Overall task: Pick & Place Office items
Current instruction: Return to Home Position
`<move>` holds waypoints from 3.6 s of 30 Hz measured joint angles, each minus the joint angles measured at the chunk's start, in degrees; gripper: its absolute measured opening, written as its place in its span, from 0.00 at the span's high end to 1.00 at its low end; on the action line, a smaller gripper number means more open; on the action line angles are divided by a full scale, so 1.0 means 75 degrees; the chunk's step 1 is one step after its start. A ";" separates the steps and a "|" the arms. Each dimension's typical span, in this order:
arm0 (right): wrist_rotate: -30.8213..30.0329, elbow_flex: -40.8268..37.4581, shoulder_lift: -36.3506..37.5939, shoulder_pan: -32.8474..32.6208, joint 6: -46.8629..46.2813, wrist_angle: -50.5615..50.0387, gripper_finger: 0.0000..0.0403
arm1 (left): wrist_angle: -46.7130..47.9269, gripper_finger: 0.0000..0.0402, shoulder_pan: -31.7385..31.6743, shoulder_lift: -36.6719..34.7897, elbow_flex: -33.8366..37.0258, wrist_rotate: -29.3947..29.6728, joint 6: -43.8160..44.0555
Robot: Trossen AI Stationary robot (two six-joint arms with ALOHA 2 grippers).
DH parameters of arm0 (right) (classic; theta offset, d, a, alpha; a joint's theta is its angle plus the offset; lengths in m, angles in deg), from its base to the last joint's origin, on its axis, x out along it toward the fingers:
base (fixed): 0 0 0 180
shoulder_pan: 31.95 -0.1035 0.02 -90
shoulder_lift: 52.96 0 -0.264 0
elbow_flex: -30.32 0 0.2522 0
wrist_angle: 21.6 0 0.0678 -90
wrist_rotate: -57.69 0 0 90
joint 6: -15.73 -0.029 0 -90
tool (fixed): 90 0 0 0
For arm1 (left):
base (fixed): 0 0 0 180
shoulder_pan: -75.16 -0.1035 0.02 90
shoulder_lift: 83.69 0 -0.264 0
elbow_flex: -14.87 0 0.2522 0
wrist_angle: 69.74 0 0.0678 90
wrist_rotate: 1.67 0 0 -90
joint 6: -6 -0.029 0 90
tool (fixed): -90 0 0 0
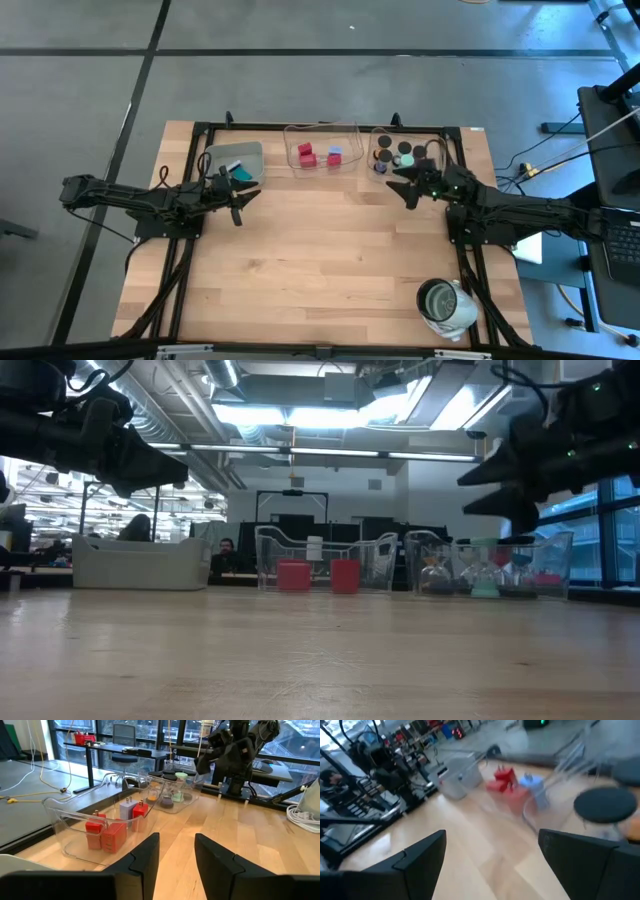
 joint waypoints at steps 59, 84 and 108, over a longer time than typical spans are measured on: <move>-0.0439 0.0015 0.4401 0.0006 0.0355 0.0428 0.21 | 0.0283 0.70 -0.0003 -0.2722 0.0003 0.0033 -0.0003; -0.0436 -0.0612 0.4514 0.0554 0.0347 -0.1241 0.21 | 0.0291 0.70 -0.0003 -0.2722 0.0003 0.0058 -0.0003; -0.0037 -0.0606 0.4514 0.1058 0.0352 -0.1983 0.21 | 0.0294 0.70 -0.0003 -0.2722 0.0003 0.0061 -0.0003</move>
